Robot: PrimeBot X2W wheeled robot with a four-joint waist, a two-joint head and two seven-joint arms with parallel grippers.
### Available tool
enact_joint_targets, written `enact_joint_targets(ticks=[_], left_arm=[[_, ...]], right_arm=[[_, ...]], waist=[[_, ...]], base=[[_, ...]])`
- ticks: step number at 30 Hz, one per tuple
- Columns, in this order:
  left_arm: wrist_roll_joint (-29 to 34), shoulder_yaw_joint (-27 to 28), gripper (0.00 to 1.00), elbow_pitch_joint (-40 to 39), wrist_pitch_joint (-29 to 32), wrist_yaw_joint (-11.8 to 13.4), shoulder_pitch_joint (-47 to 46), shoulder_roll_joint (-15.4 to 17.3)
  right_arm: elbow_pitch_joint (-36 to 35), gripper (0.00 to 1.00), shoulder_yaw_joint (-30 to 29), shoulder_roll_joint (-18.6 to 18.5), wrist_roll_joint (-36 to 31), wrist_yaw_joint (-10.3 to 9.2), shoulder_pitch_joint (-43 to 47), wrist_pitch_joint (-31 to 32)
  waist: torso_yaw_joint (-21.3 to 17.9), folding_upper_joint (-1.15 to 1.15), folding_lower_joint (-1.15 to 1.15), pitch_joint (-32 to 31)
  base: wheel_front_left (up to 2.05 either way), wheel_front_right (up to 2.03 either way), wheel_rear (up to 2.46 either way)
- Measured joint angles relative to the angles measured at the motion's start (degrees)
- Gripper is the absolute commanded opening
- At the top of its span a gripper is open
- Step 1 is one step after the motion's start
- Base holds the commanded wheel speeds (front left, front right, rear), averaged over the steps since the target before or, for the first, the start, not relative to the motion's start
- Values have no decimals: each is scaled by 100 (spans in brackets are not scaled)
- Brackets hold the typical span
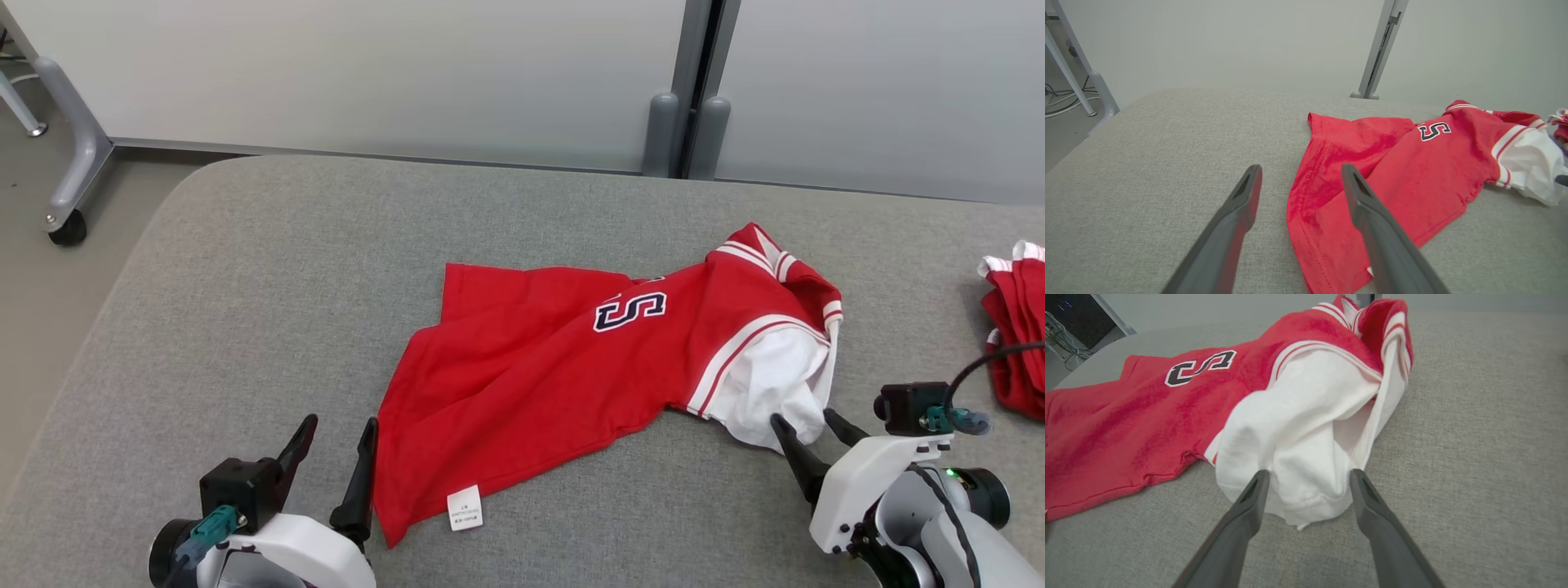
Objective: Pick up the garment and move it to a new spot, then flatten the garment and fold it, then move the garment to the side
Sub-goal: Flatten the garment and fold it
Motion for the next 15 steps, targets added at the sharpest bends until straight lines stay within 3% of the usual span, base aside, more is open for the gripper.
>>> enact_joint_targets(ticks=[1, 3, 4, 5, 6, 7, 15], left_arm=[[0, -4, 100, 8, 0, -1, -4, -1], [-1, -8, 100, 21, 0, -10, -13, 0], [-1, -9, 100, 27, 0, -10, -25, 1], [-1, -9, 100, 34, 0, -10, -42, 1], [-4, -7, 100, 41, -2, -10, -49, 4], [-10, -5, 100, 48, -8, -10, -48, 8], [-55, 5, 100, 75, -14, 43, 32, 33]], right_arm=[[56, 100, -10, 16, -26, 0, -23, 51], [126, 50, -34, 58, -57, 0, -57, 96], [143, 50, -29, 77, -89, 0, -73, 102], [143, 30, -31, 90, -115, 0, -82, 92], [134, 4, -33, 107, -125, 0, -91, 71], [98, 0, -22, 115, -121, 0, -93, 33], [-851, 0, -56, 37, 361, 0, 276, -24]], waist=[[10, 0, 0, 18], [26, 0, 0, 49], [32, 0, 0, 62], [35, 0, 0, 67], [33, 0, 0, 63], [26, 0, 0, 52], [-233, 0, 0, -143]], base=[[0, 0, 0], [0, 0, 0], [0, 0, 0], [0, 0, 0], [0, 0, 0], [0, 0, 0], [0, 0, 0]])
